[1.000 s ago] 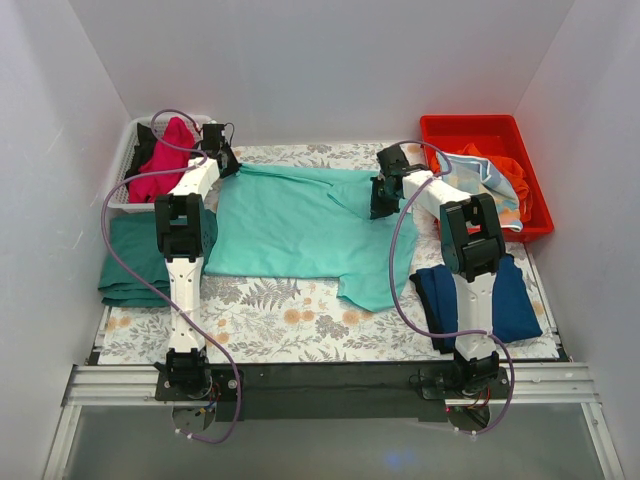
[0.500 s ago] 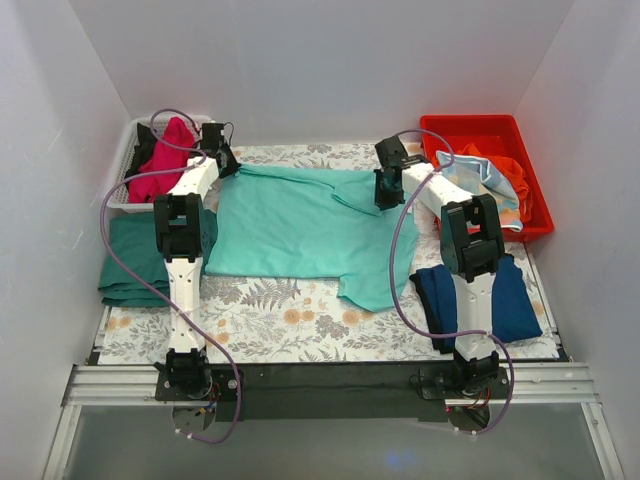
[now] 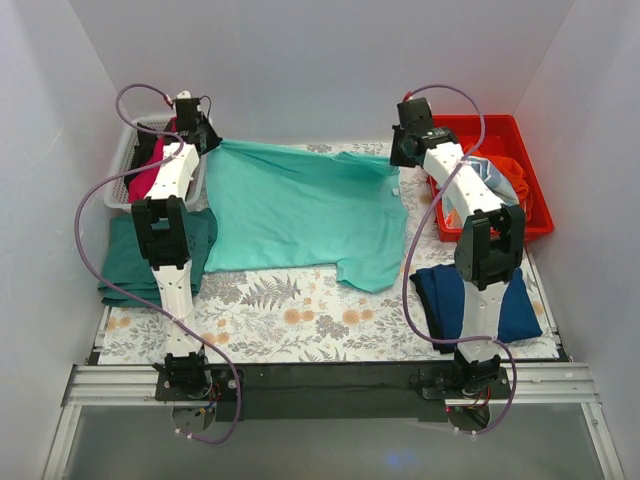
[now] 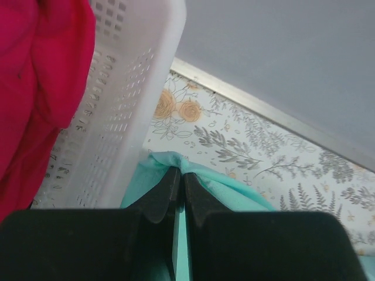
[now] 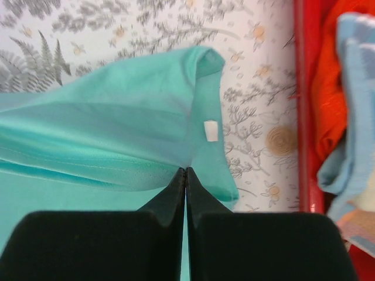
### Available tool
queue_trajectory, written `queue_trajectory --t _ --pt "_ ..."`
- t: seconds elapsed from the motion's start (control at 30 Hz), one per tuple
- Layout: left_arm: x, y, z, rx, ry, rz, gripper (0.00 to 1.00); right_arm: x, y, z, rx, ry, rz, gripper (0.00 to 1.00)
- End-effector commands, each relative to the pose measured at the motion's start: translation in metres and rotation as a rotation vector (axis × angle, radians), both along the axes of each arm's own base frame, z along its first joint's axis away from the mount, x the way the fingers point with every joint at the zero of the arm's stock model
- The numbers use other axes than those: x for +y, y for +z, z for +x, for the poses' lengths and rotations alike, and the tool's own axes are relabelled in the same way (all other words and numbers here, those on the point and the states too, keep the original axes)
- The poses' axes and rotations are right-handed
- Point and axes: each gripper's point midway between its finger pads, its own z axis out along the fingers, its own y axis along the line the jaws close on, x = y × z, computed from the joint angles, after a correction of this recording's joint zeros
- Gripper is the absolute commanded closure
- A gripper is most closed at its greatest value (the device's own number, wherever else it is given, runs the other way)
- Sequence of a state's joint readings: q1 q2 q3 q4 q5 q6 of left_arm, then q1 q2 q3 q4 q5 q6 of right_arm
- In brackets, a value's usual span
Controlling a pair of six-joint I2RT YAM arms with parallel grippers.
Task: Fold and stack the t-shirts
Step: Flatten out the tshirt
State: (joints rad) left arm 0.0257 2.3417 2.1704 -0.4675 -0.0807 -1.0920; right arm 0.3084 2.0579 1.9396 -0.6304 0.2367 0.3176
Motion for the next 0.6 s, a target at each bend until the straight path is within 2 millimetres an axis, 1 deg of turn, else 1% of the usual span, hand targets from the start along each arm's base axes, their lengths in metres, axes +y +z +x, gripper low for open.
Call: queue_trajectory --t 0.0,0.07,0.1,0.13,0.17,0.23,0.27,0.3,0.33,0.37,0.4,0.43,0.47,0.5,0.53,0.57 --pt "0.003 0.102 -0.008 -0.172 0.0 0.002 1.0 -0.026 0.089 0.007 -0.194 -0.049 -0.02 0.99" --pt "-0.001 0.121 -0.015 -0.198 -0.023 -0.004 1.0 -0.032 0.122 0.006 -0.266 -0.053 -0.023 0.99" --pt "-0.003 0.13 -0.017 -0.21 -0.033 -0.006 1.0 -0.036 0.134 0.006 -0.293 -0.057 -0.031 0.99" --pt "-0.004 0.138 -0.02 -0.223 -0.044 -0.009 1.0 -0.039 0.155 0.006 -0.34 -0.063 -0.027 0.99" --pt "-0.006 0.153 -0.024 -0.246 -0.051 -0.011 1.0 -0.041 0.173 0.003 -0.377 -0.055 -0.033 0.99" --pt "-0.01 0.174 -0.031 -0.281 -0.069 -0.018 1.0 -0.044 0.202 -0.001 -0.444 -0.051 -0.032 0.99" --pt "-0.01 0.196 -0.039 -0.318 -0.068 -0.016 1.0 -0.047 0.229 -0.007 -0.503 -0.047 -0.031 0.99" --pt "-0.015 0.207 -0.044 -0.338 -0.095 -0.03 1.0 -0.049 0.24 -0.011 -0.528 -0.05 -0.03 0.99" --pt "-0.017 0.223 -0.05 -0.368 -0.101 -0.032 1.0 -0.051 0.252 -0.015 -0.555 -0.05 -0.028 0.99" --pt "-0.019 0.236 -0.056 -0.391 -0.113 -0.033 1.0 -0.054 0.271 -0.027 -0.596 -0.053 -0.018 0.99" --pt "-0.02 0.263 -0.069 -0.439 -0.121 -0.028 1.0 -0.055 0.28 -0.034 -0.613 -0.045 -0.015 0.99" --pt "-0.021 0.275 -0.076 -0.459 -0.13 -0.021 1.0 -0.056 0.287 -0.041 -0.628 -0.042 -0.011 0.99" --pt "-0.024 0.291 -0.084 -0.484 -0.149 -0.009 1.0 -0.06 0.299 -0.056 -0.654 -0.042 -0.002 0.99" --pt "-0.025 0.315 -0.1 -0.525 -0.153 0.0 1.0 -0.06 0.305 -0.065 -0.668 -0.03 0.01 0.99" --pt "-0.023 0.327 -0.109 -0.544 -0.151 0.009 1.0 -0.059 0.313 -0.072 -0.691 -0.019 0.022 0.99" --pt "-0.025 0.337 -0.119 -0.557 -0.162 0.015 1.0 -0.063 0.333 -0.093 -0.738 -0.013 0.04 0.99"
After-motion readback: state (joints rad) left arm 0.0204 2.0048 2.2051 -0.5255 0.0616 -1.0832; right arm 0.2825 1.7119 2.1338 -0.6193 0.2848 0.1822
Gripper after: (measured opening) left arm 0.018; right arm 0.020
